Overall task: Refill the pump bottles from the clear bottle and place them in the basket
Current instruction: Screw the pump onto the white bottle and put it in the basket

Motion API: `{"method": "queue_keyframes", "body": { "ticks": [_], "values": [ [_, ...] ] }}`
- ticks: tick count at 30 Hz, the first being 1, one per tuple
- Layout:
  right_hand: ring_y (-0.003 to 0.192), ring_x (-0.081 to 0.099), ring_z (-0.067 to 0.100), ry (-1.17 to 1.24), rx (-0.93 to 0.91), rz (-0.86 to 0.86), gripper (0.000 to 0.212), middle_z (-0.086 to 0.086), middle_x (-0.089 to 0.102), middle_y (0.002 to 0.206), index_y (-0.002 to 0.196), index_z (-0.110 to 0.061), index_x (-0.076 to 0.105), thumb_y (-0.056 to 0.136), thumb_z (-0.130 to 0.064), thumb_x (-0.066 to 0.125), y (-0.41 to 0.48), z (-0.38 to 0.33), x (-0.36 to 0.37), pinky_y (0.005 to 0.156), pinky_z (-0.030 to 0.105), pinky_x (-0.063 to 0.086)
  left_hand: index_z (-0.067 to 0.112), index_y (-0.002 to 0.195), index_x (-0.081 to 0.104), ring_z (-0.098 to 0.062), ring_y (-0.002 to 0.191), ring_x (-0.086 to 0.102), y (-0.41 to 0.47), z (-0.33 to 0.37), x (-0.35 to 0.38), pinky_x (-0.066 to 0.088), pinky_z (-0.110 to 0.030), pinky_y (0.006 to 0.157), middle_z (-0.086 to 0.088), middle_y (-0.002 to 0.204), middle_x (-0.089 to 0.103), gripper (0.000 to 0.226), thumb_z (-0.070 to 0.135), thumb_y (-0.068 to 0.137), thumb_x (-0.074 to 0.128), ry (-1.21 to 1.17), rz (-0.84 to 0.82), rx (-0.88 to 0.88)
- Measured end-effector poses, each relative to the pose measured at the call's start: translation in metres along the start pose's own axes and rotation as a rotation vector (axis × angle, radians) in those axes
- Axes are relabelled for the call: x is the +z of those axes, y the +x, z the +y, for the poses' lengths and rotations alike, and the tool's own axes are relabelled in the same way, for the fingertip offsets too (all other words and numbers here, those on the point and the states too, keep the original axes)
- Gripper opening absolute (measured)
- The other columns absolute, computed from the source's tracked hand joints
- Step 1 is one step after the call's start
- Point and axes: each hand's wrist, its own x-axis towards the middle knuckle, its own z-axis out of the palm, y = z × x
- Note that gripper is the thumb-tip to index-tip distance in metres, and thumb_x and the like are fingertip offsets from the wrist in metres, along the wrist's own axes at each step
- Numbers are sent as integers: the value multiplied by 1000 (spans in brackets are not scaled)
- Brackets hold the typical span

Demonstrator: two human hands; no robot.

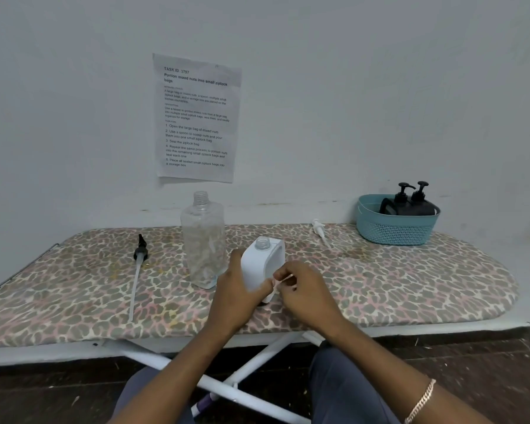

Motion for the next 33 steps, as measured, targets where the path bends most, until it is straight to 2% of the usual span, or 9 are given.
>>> {"method": "queue_keyframes", "body": {
  "ticks": [2,5,8,12,16,19,25,30,33],
  "values": [
    [85,65,3,-26,18,60,23,-8,68,98,101,-19,70,90,-4,57,10,0,-12,68,14,50,34,136,43,-15,96,69,0,-4,0,63,-45,64,3,117,65,69,53,78,73,-14,-16,-4],
    [77,65,12,-34,20,172,22,-5,69,89,94,-14,71,89,-2,55,30,-3,-33,65,22,53,35,137,44,-17,93,70,3,-9,-1,63,-45,62,2,115,65,65,49,79,72,-32,-47,1],
    [75,65,15,-120,12,238,17,-2,70,87,90,-12,71,91,-5,56,65,2,-49,65,25,54,35,138,48,-15,93,71,8,-16,-2,63,-34,59,3,116,66,60,36,86,79,-92,-79,-14],
    [79,64,21,-328,29,282,11,6,70,89,87,-8,69,89,-13,59,132,27,-61,70,34,54,36,139,49,-9,96,70,9,-21,-1,59,-25,62,8,118,66,65,46,80,74,-119,-86,-19],
    [84,61,34,-589,161,153,27,17,65,101,91,-3,58,89,-29,64,185,50,-63,66,35,43,35,141,50,0,100,67,9,-21,-1,57,-18,68,13,120,65,68,49,78,72,-121,-81,-6],
    [101,64,40,-679,234,56,38,21,65,114,110,-2,61,92,-34,70,207,65,-62,73,34,44,36,143,49,6,102,64,8,-21,-2,55,-15,70,16,122,65,70,49,79,73,-132,-77,3],
    [113,63,38,-688,320,-54,39,22,67,122,119,0,61,93,-28,70,229,82,-53,78,35,45,42,135,51,-3,100,69,7,-21,0,61,-25,69,15,119,67,63,51,77,74,-137,-66,-11],
    [111,63,38,-652,323,-40,34,21,67,121,117,0,60,94,-24,68,229,91,-54,76,33,43,42,134,52,-4,101,69,6,-22,0,62,-29,72,16,118,67,66,60,73,69,-137,-59,-8],
    [94,63,34,-558,312,-19,31,21,69,111,100,-4,59,88,-28,76,229,92,-58,73,36,47,42,134,52,-4,102,68,7,-22,0,63,-30,74,17,119,67,66,62,73,68,-134,-64,-14]
  ]
}}
